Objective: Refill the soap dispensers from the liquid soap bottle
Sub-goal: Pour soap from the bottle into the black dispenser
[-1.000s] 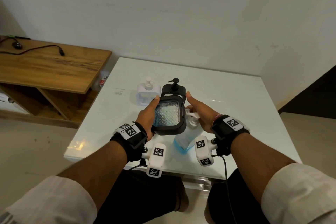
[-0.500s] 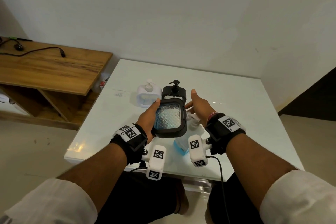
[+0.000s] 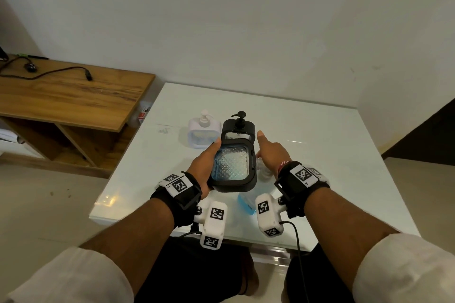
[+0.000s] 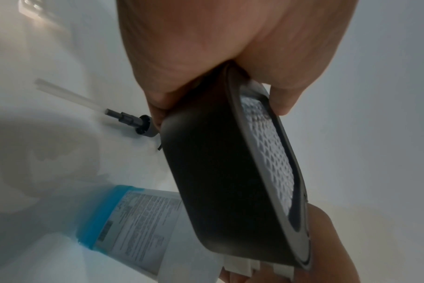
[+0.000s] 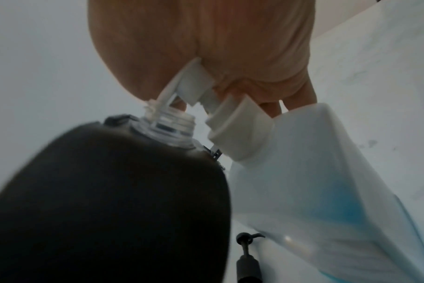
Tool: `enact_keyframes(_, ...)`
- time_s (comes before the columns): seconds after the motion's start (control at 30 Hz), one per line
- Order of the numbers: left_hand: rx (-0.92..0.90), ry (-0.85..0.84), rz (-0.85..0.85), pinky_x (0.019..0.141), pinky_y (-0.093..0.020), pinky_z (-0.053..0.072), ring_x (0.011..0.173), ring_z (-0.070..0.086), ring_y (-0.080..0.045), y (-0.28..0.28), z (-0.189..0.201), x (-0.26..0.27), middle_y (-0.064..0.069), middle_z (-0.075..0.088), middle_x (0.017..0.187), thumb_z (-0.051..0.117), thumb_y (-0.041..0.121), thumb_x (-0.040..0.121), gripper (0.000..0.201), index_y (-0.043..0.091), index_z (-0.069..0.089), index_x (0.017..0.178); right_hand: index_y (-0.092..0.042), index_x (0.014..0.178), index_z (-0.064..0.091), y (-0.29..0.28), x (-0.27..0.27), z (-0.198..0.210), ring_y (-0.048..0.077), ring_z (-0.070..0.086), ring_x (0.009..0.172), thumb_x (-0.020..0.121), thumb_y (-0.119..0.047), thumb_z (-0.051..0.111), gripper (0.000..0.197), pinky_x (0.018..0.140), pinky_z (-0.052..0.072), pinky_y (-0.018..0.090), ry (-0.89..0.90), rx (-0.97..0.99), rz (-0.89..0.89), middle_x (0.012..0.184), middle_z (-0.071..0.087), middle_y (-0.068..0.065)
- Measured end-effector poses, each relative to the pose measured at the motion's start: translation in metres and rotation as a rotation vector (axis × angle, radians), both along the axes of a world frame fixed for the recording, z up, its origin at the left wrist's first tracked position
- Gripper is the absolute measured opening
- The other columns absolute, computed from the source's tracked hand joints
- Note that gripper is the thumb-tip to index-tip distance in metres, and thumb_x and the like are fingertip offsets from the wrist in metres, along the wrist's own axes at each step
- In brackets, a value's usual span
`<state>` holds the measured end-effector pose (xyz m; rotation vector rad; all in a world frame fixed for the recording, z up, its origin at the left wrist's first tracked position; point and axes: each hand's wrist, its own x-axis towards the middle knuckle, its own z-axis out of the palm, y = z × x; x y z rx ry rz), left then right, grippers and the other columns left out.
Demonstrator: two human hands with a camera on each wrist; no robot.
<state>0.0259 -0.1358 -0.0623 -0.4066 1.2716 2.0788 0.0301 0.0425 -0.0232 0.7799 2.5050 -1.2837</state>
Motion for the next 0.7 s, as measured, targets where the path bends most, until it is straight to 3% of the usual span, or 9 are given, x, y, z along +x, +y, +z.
enact_keyframes(0.13, 0.04, 0.0, 0.0, 0.105, -0.045, 0.051, 0.119, 0.067, -0.031, 0.001, 0.005, 0.002, -0.013, 0.072, 0.126, 0.05, 0.055, 0.102, 0.053, 0.014, 0.067, 0.132, -0.002, 0.116, 0.064, 0.0, 0.002, 0.007, 0.028, 0.053, 0.108, 0.098, -0.063, 0.018, 0.079, 0.093, 0.034, 0.035, 0.006, -0.046, 0.051, 0.124, 0.059, 0.018)
enact_keyframes(0.3, -0.002, -0.003, -0.014, 0.096, -0.042, 0.055, 0.116, 0.069, -0.031, 0.001, 0.008, 0.001, -0.013, 0.073, 0.123, 0.05, 0.054, 0.102, 0.053, 0.014, 0.068, 0.13, -0.004, 0.115, 0.066, 0.0, 0.001, -0.003, 0.028, 0.057, 0.103, 0.095, -0.066, 0.023, 0.078, 0.087, 0.037, 0.034, -0.015, 0.05, 0.01, 0.122, 0.063, 0.015)
enact_keyframes(0.47, -0.009, 0.003, -0.017, 0.107, -0.047, 0.05, 0.118, 0.068, -0.032, 0.001, 0.009, 0.003, -0.013, 0.073, 0.124, 0.05, 0.056, 0.101, 0.054, 0.015, 0.067, 0.133, -0.003, 0.113, 0.066, 0.0, 0.001, 0.005, 0.027, 0.055, 0.104, 0.097, -0.065, 0.021, 0.079, 0.091, 0.035, 0.035, -0.01, 0.003, 0.043, 0.122, 0.062, 0.015)
enact_keyframes(0.57, 0.002, 0.011, -0.017, 0.105, -0.045, 0.052, 0.117, 0.068, -0.031, 0.001, 0.01, 0.004, -0.013, 0.073, 0.123, 0.049, 0.055, 0.102, 0.052, 0.015, 0.068, 0.13, -0.002, 0.114, 0.064, 0.001, 0.002, 0.009, 0.025, 0.051, 0.1, 0.099, -0.063, 0.017, 0.078, 0.091, 0.033, 0.034, -0.01, -0.042, 0.074, 0.121, 0.06, 0.015)
enact_keyframes(0.7, -0.038, 0.007, -0.01, 0.1, -0.043, 0.054, 0.117, 0.068, -0.032, 0.001, 0.011, 0.001, -0.013, 0.073, 0.123, 0.051, 0.054, 0.102, 0.052, 0.014, 0.067, 0.131, 0.0, 0.117, 0.065, -0.001, 0.001, 0.003, 0.026, 0.055, 0.099, 0.098, -0.064, 0.022, 0.079, 0.085, 0.033, 0.031, -0.036, 0.048, 0.074, 0.123, 0.063, 0.017)
